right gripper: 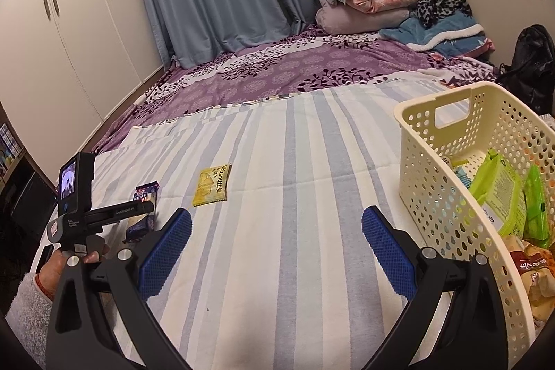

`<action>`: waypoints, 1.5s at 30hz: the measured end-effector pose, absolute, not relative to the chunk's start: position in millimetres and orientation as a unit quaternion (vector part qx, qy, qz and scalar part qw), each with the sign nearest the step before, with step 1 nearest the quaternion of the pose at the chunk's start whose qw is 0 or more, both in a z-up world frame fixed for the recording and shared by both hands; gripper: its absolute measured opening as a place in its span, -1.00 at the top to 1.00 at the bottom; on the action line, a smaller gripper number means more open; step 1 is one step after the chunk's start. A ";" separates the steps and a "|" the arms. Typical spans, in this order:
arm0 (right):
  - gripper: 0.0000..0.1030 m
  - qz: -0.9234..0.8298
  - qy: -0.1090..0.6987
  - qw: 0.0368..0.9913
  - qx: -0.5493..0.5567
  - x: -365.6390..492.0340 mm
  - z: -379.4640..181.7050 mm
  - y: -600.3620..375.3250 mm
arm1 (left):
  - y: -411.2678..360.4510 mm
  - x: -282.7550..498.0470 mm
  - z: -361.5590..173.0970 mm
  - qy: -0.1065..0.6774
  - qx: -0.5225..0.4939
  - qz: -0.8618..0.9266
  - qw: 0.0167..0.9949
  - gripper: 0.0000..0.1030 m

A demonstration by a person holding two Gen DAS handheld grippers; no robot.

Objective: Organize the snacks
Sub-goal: 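Grasp the blue-and-white Mixx soda cracker pack with the left tool, then grasp the yellow bibizan biscuit pack with the right tool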

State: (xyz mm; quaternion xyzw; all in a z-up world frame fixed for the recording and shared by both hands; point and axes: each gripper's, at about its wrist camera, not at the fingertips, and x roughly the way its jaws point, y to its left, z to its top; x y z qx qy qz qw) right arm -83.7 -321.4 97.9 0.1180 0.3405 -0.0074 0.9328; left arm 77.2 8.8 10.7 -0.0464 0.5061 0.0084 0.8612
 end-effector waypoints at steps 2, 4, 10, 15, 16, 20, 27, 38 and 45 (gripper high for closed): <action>-0.90 -0.007 0.342 0.933 0.115 -84.0 96.9 -318.3 | 5.7 76.9 10.1 0.508 -0.044 -0.003 0.861 -0.52; -0.90 -0.008 0.346 0.931 0.114 -83.1 94.4 -316.6 | 3.8 75.4 11.4 0.504 -0.039 -0.009 0.863 -0.27; -0.90 -0.006 0.354 0.929 0.107 -77.8 89.8 -309.8 | 7.9 72.6 15.7 0.500 -0.051 -0.026 0.864 0.10; -0.90 0.003 0.363 0.927 0.092 -67.7 83.6 -300.3 | 9.5 67.4 19.8 0.494 -0.053 -0.033 0.867 0.13; -0.90 0.006 0.364 0.927 0.089 -64.1 82.8 -297.5 | 9.9 65.8 21.8 0.491 -0.053 -0.035 0.869 0.13; -0.90 0.021 0.368 0.927 0.070 -44.3 79.8 -282.4 | 13.7 59.0 32.9 0.479 -0.056 -0.043 0.875 0.13; -0.90 0.039 0.383 0.923 0.028 4.4 63.2 -246.8 | 21.5 47.5 55.0 0.455 -0.063 -0.053 0.887 0.13; -0.69 0.050 0.439 0.897 -0.003 67.5 20.6 -204.6 | 38.2 34.7 65.2 0.442 -0.083 -0.056 0.892 0.13; -0.46 0.044 0.459 0.887 -0.020 89.6 8.0 -192.9 | 49.0 30.3 65.2 0.441 -0.093 -0.050 0.891 0.13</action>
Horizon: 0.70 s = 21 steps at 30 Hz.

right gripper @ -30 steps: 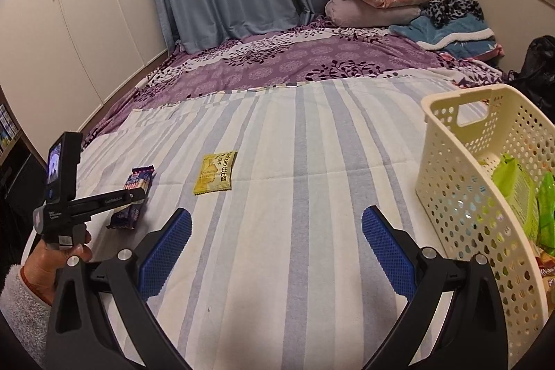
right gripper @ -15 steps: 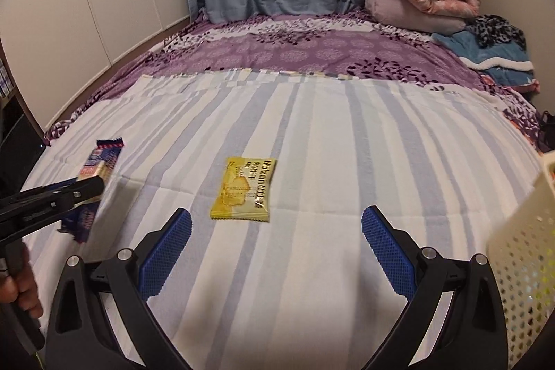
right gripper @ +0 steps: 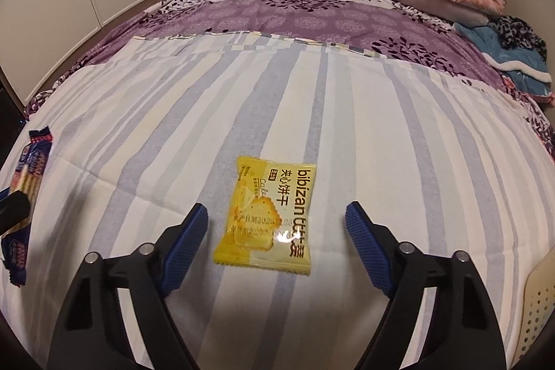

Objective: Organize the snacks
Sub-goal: 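Grasp the yellow bibizan biscuit pack with the right tool, then carry the biscuit pack to the basket with the right tool while the left tool carries the cracker pack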

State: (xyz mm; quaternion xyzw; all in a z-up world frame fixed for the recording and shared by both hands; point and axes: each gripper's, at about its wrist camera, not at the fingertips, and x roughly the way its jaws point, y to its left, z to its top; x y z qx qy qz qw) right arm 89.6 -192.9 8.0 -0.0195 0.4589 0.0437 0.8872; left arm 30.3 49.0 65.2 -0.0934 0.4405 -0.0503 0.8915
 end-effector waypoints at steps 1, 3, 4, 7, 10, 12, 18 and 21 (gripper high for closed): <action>-0.43 0.043 0.463 0.885 -0.022 91.8 6.2 -191.4 | 50.5 30.6 65.1 0.440 -0.095 -0.049 0.891 0.13; -0.35 0.043 0.469 0.882 -0.026 95.4 2.4 -190.3 | 52.8 30.2 64.8 0.440 -0.099 -0.049 0.891 0.13; -0.35 0.039 0.470 0.881 -0.028 96.6 1.2 -189.8 | 53.4 30.1 64.9 0.440 -0.100 -0.049 0.891 0.13; -0.20 0.037 0.469 0.882 -0.035 97.4 1.5 -188.0 | 53.9 30.3 65.0 0.440 -0.101 -0.050 0.891 0.13; -0.01 0.038 0.468 0.882 -0.037 96.7 2.8 -189.3 | 54.2 31.2 65.7 0.439 -0.100 -0.052 0.891 0.13; 0.06 0.039 0.468 0.882 -0.035 94.8 4.3 -191.3 | 52.7 30.4 67.0 0.438 -0.099 -0.054 0.892 0.13; 0.07 0.043 0.465 0.884 -0.020 84.5 9.9 -198.8 | 48.1 28.8 70.6 0.436 -0.096 -0.059 0.893 0.13; 0.07 0.046 0.457 0.888 -0.009 75.0 17.5 -203.1 | 44.2 28.0 73.2 0.435 -0.093 -0.062 0.894 0.13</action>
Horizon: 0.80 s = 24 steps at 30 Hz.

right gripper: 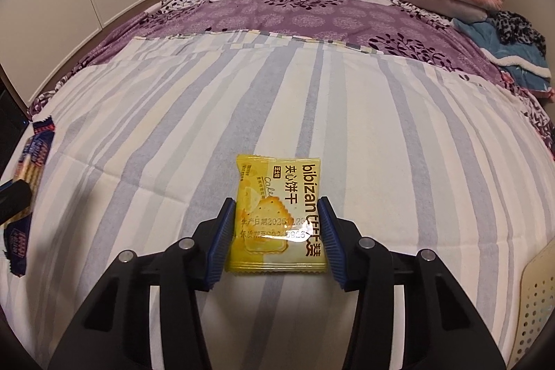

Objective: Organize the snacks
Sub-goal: 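Carry the biscuit pack to the basket with the right tool while the left tool carries the cracker pack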

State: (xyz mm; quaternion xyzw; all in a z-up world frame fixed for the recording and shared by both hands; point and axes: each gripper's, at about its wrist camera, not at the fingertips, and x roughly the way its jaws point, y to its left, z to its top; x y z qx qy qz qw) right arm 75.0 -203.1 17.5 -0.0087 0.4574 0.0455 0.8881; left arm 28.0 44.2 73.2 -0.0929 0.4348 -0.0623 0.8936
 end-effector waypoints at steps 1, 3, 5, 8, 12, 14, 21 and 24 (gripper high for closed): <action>0.07 0.047 0.453 0.890 -0.005 71.4 21.6 -204.4 | 42.7 27.5 74.6 0.434 -0.092 -0.064 0.894 0.13; 0.07 0.050 0.445 0.894 0.003 64.8 30.3 -207.8 | 39.2 25.9 78.0 0.431 -0.089 -0.066 0.896 0.13; 0.07 0.051 0.438 0.897 0.008 59.0 37.6 -210.7 | 35.7 24.1 81.7 0.427 -0.087 -0.069 0.897 0.13; 0.07 0.053 0.429 0.902 0.017 50.4 48.0 -216.3 | 31.5 21.6 86.7 0.423 -0.084 -0.072 0.899 0.13; 0.07 0.053 0.418 0.907 0.026 39.2 59.6 -224.0 | 26.9 16.1 93.4 0.418 -0.079 -0.076 0.902 0.13; 0.07 0.051 0.412 0.909 0.028 34.1 64.0 -227.0 | 24.9 13.1 97.0 0.415 -0.077 -0.077 0.903 0.13; 0.07 0.051 0.395 0.916 0.040 14.4 80.0 -237.9 | 14.5 1.4 107.9 0.406 -0.069 -0.084 0.907 0.13; 0.07 0.049 0.384 0.921 0.046 5.1 89.0 -243.7 | 9.3 -3.4 112.0 0.403 -0.064 -0.089 0.909 0.13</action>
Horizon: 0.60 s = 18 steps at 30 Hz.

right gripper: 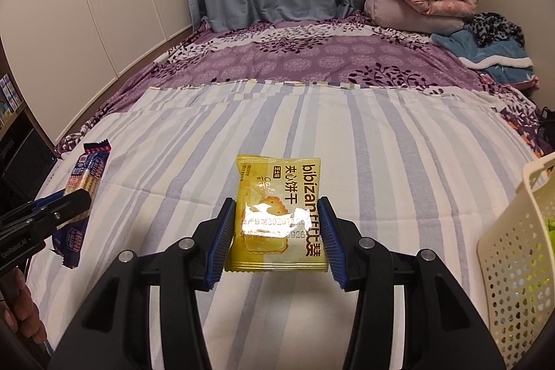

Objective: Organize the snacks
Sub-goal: 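Carry the biscuit pack to the basket with the right tool while the left tool carries the cracker pack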

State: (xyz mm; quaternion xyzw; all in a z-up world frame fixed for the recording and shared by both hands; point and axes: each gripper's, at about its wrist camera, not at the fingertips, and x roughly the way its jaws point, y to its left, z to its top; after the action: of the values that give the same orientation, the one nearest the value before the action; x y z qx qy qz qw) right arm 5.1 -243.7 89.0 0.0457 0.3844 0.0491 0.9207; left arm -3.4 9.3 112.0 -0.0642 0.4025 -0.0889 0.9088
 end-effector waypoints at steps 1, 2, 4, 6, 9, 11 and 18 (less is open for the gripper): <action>0.07 0.049 0.382 0.922 0.047 2.4 91.3 -244.8 | 7.4 -5.2 113.5 0.401 -0.063 -0.091 0.909 0.13; 0.07 0.048 0.378 0.923 0.049 -1.0 94.3 -246.4 | 5.7 -6.6 114.9 0.399 -0.061 -0.093 0.910 0.13; 0.07 0.046 0.371 0.926 0.052 -7.9 99.5 -252.4 | 2.5 -9.7 117.3 0.397 -0.059 -0.096 0.911 0.13; 0.07 0.044 0.367 0.928 0.056 -14.2 102.9 -257.0 | -1.1 -12.3 119.7 0.395 -0.055 -0.099 0.912 0.13; 0.07 0.041 0.361 0.929 0.061 -22.6 106.4 -264.7 | -6.8 -15.8 122.2 0.394 -0.051 -0.104 0.912 0.13; 0.07 0.040 0.357 0.931 0.065 -27.9 109.3 -268.8 | -9.9 -17.4 123.2 0.393 -0.047 -0.108 0.912 0.13; 0.07 0.028 0.341 0.937 0.074 -52.7 123.0 -289.2 | -24.4 -25.0 126.4 0.392 -0.037 -0.124 0.911 0.13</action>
State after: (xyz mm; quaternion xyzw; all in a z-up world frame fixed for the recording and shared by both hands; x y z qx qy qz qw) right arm -52.7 -289.2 123.0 0.0738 0.3407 0.0282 0.9368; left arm -25.0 -24.4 126.4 -0.0367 0.3917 -0.1238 0.9110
